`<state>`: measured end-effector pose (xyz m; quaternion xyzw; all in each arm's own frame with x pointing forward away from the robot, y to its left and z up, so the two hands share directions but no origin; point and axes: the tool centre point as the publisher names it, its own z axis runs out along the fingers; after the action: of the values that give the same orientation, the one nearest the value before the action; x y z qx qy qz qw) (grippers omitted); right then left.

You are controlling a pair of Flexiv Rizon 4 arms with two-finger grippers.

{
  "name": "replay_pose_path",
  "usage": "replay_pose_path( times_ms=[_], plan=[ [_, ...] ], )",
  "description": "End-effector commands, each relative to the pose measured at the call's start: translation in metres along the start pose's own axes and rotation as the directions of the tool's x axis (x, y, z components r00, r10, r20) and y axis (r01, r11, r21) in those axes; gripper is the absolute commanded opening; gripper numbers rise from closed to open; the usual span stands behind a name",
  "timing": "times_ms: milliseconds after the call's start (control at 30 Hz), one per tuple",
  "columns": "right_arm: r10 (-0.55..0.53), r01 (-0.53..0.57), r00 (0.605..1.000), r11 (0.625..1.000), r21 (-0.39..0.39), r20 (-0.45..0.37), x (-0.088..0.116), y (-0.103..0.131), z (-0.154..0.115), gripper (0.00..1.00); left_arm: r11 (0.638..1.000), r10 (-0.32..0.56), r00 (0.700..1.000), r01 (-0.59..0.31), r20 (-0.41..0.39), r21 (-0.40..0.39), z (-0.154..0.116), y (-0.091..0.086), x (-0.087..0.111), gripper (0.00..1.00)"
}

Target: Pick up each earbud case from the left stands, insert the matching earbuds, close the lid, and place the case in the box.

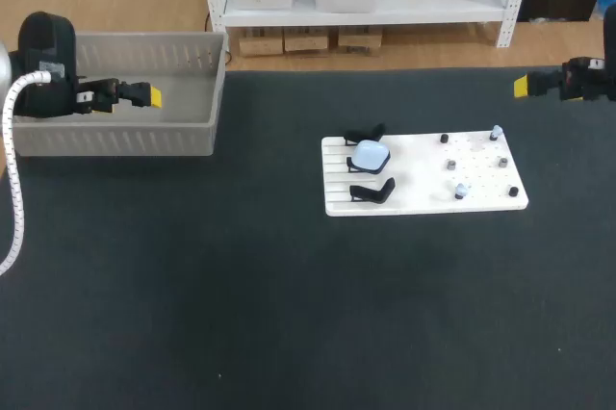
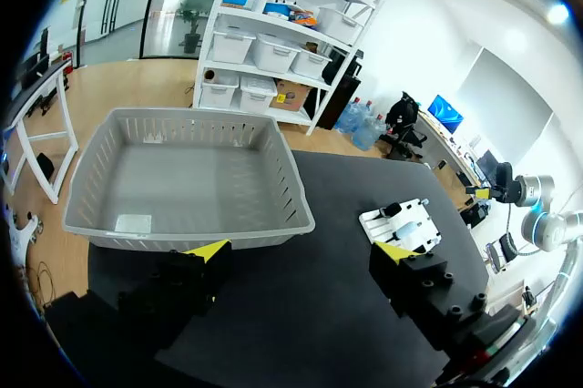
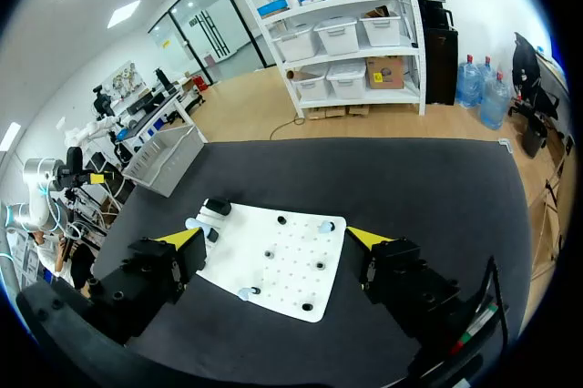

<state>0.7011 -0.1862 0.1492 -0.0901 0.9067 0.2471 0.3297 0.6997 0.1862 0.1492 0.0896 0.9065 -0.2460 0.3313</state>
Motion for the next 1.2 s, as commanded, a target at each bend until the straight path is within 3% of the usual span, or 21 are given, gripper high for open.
replay_pose_path(
  times_ms=[33,600,800,867,933,1100,1133,1200],
  plan=[
    [0.0,0.0,1.0,1.0,0.001,0.0,0.0,0.0,0.0,1.0,1.0,-0.002,1.0,0.002,-0.004,-0.008,0.0,-0.001,-0.001,1.0],
    [0.0,0.0,1.0,1.0,0.001,0.0,0.0,0.0,0.0,1.0,1.0,-0.002,1.0,0.002,-0.004,-0.008,0.0,-0.001,-0.001,1.0],
    [0.0,0.0,1.0,1.0,0.001,0.0,0.0,0.0,0.0,1.0,0.983,0.057,0.998,-0.059,0.016,0.174,0.0,-0.016,-0.001,1.0],
    [0.0,0.0,1.0,1.0,0.001,0.0,0.0,0.0,0.0,1.0,0.965,0.11,0.994,-0.113,0.027,0.237,0.002,-0.022,-0.001,1.0],
    [0.0,0.0,1.0,1.0,0.001,0.0,0.0,0.0,0.0,1.0,0.923,0.159,0.986,-0.167,0.052,0.346,0.003,-0.03,0.0,1.0],
    [0.0,0.0,1.0,1.0,0.001,0.0,0.0,0.0,0.0,1.0,0.818,0.318,0.943,-0.323,0.094,0.476,0.006,-0.044,0.0,1.0],
    [0.0,0.0,1.0,1.0,0.001,0.0,0.0,0.0,0.0,1.0,0.772,0.348,0.93,-0.357,0.12,0.525,0.006,-0.047,0.0,1.0],
    [0.0,0.0,1.0,1.0,0.001,0.0,0.0,0.0,0.0,1.0,0.726,0.406,0.905,-0.405,0.13,0.556,0.005,-0.052,-0.002,1.0]
  ],
)
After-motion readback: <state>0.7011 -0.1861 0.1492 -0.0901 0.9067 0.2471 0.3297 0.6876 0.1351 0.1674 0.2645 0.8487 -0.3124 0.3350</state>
